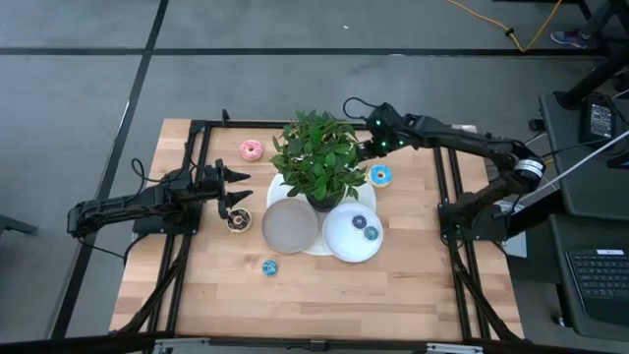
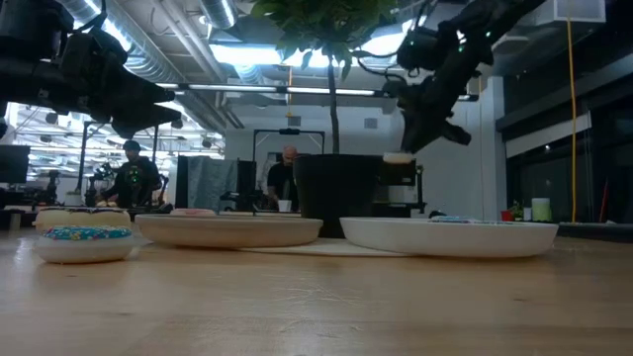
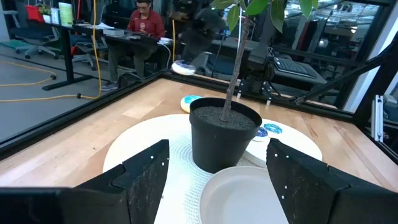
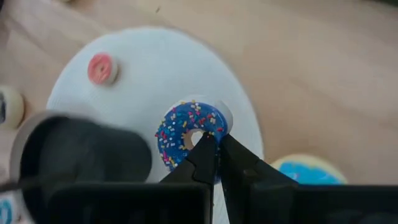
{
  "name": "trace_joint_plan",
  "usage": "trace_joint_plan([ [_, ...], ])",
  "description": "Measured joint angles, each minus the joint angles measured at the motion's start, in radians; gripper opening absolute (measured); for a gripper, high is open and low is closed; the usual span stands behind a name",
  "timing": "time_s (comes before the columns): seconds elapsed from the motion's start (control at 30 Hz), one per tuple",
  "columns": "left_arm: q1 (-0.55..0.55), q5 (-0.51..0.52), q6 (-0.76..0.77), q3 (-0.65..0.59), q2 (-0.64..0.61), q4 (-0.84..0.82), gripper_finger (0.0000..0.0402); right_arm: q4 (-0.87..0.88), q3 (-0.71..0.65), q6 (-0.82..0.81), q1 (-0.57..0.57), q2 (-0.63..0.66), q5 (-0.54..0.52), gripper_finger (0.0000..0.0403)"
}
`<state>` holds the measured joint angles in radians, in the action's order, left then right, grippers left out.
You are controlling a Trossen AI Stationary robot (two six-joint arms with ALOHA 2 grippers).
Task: Pick & Place donuts
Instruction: Put the small dark blue donut on the white plate
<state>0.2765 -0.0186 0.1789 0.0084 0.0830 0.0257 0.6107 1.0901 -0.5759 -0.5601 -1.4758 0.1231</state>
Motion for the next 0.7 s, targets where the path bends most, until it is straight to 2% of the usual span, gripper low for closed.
trace_joint_plan([
  [0.13,0.0,0.0,0.0,0.0,0.0,0.0,0.026,0.023,-0.023,0.004,0.041,0.052,0.0,0.0017],
  [0.4,0.0,0.0,0.0,0.0,0.0,0.0,0.026,0.034,-0.219,-0.035,0.121,0.257,-0.002,0.0018],
  [0.7,0.0,0.0,0.0,0.0,0.0,0.0,0.026,0.069,-0.405,-0.18,0.299,0.458,0.001,0.0018],
])
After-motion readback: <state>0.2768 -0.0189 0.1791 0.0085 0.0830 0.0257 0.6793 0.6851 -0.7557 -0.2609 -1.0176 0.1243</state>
